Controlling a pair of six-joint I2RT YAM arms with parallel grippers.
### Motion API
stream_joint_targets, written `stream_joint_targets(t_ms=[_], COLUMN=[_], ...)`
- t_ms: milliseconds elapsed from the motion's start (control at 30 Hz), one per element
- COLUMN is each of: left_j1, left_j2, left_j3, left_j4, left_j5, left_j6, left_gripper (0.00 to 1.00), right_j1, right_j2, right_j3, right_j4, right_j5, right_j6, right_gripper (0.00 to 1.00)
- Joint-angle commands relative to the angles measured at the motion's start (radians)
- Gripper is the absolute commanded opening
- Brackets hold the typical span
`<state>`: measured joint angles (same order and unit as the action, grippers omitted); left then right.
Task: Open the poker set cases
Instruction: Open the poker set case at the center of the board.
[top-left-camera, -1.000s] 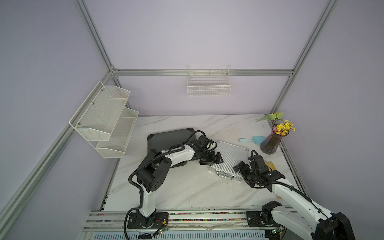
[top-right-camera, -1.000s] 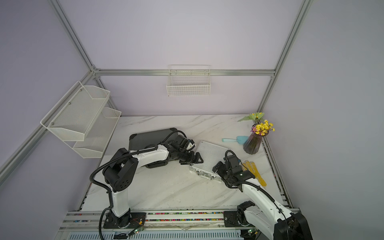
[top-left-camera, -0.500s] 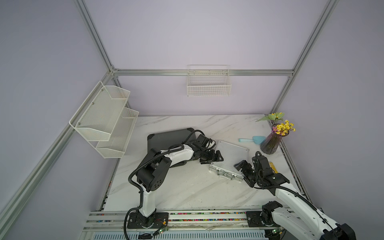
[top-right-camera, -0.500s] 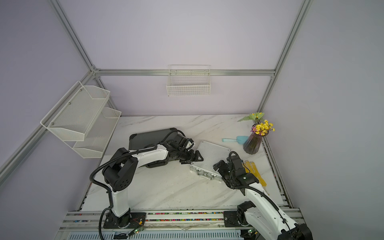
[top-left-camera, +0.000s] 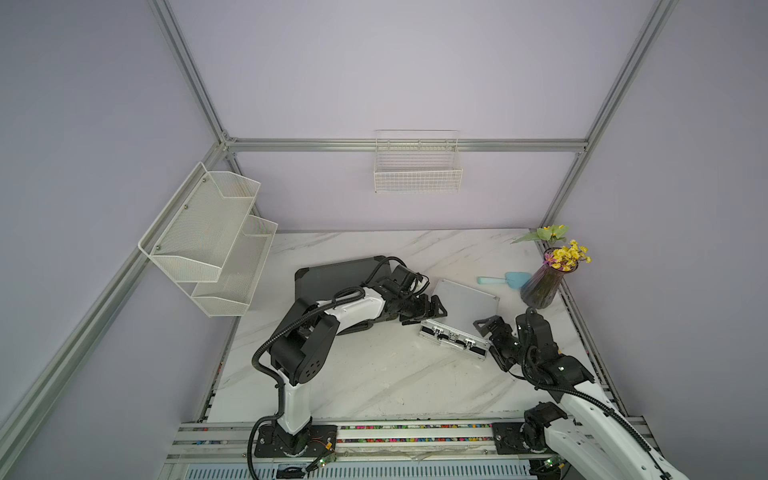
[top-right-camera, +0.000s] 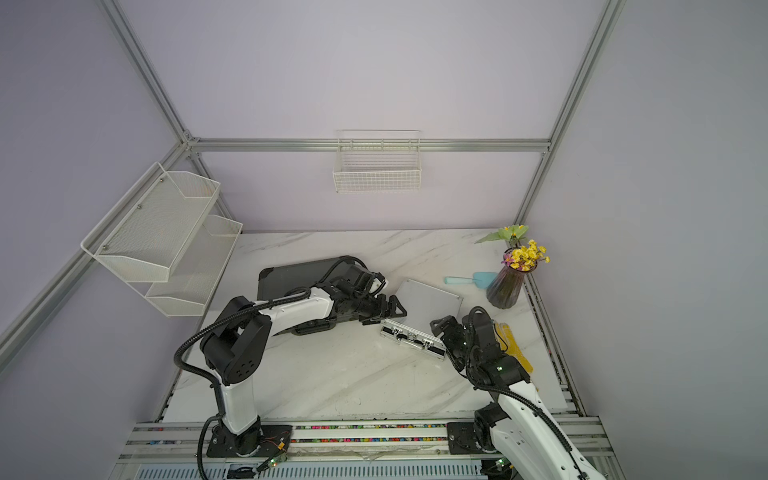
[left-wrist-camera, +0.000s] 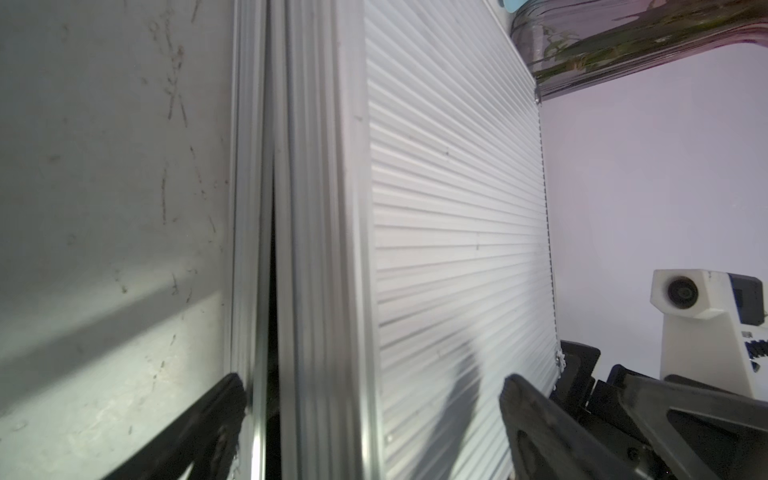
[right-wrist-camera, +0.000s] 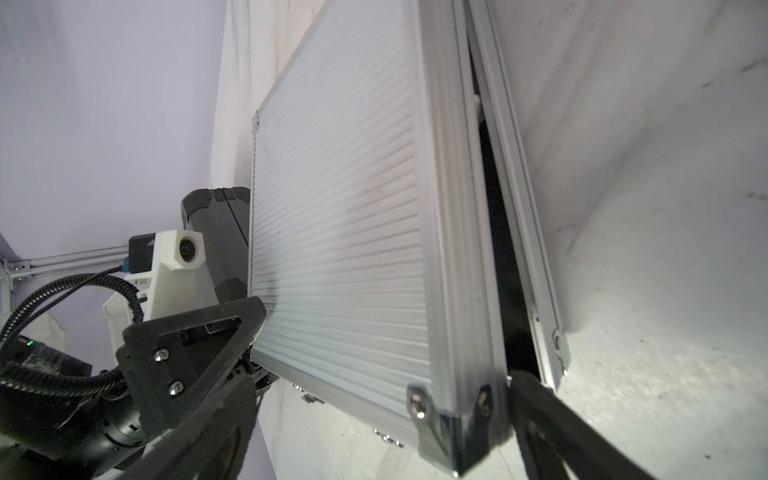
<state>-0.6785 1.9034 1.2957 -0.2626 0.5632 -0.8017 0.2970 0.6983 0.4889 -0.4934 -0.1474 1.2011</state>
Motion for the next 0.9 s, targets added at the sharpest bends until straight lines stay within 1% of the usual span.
stream_joint_targets(t_ms=[0,167,300,500,733,867], left_j1=[-0.008,-0.003,0.007,0.016,0.023,0.038], left_j2=[-0.107,-0.116,-0.115,-0.124,-0.129,-0.157], left_j3=[0.038,0.063,0.046,-0.02,-0.107,-0.174], left_j4=[0.115,0.15,0.158,0.192,0.236,0.275], left_j5=[0.137,0.163,0.164,0.156,0.149,0.117], left_j6=[-0.042,-0.068,-0.069,-0.079,-0.083,-0.09], left_gripper=[0.96,0.96,0.96,0.96,0.97,0.98], right_j1=[0.002,0.002,0.001,0.001,0.001,0.001], right_j2=[-0.01,-0.016,-0.011,-0.028,-0.117,-0.129], right_j3=[0.071,0.105,0.092,0.041,-0.032,-0.075], right_j4=[0.12,0.164,0.19,0.233,0.216,0.222], right_j5=[-0.001,0.039,0.051,0.065,0.097,0.096], right_j6=[0.039,0.039,0.058,0.088,0.135,0.145], right_gripper=[0.97,0.97,0.97,0.97,0.97,0.97])
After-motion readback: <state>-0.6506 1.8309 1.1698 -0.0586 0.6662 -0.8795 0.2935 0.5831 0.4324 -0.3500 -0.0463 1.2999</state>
